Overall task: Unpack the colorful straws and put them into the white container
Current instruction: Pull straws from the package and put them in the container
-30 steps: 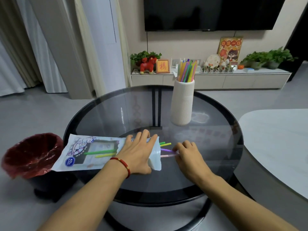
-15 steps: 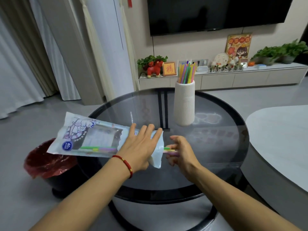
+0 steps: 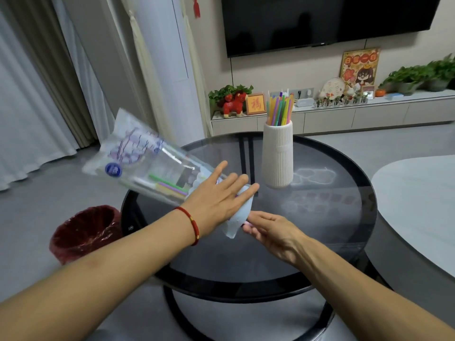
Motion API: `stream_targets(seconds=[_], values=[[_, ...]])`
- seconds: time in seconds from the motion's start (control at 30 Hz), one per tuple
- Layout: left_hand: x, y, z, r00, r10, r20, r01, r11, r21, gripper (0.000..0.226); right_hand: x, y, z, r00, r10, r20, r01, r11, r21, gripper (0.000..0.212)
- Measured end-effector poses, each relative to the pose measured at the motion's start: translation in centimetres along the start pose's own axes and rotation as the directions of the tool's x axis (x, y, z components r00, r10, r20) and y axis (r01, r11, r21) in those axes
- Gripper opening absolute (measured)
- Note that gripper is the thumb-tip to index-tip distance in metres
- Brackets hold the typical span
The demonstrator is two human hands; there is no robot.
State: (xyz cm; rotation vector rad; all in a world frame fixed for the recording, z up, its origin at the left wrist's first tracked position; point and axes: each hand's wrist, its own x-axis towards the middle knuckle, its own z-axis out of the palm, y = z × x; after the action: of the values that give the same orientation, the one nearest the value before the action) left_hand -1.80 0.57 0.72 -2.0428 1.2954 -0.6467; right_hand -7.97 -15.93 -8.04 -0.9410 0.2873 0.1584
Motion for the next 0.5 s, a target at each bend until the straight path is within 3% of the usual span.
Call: stream_targets(seconds=[0.17,0.23,0.3,0.37,0.5], values=[[-1.4,1.3,3.5,0.966,-0.151,0.208,0.215,0.918,-0.332,0.13,-0.1,-1.3,-2.8,0.989,-0.069,-0.133,0.065,0.997,-0.027,0.006],[-1.9,1.9,4.8,0.942,-0.162,0.293,0.289,0.835,-0.468,0.134,-0.6,-2.3,-4.2,0.979,-0.121,-0.164,0.106,0.989,-0.1,0.012],[-2.1,2.3,5.6,0.926,-0.16,0.342,0.343,0.734,-0.586,0.132,-1.1,-3.3,-5.7,0.965,-0.185,-0.184,0.16,0.976,-0.144,0.022],[-2.0,2.2,5.9,0.921,-0.142,0.363,0.362,0.659,-0.66,0.129,-1.8,-4.4,-7.0,0.942,-0.247,-0.228,0.212,0.963,-0.165,0.019],[-1.4,1.1,6.0,0.891,-0.024,0.454,0.392,0.544,-0.742,0.123,-3.5,-6.3,-8.6,0.864,-0.43,-0.262,0.322,0.872,-0.368,0.013]])
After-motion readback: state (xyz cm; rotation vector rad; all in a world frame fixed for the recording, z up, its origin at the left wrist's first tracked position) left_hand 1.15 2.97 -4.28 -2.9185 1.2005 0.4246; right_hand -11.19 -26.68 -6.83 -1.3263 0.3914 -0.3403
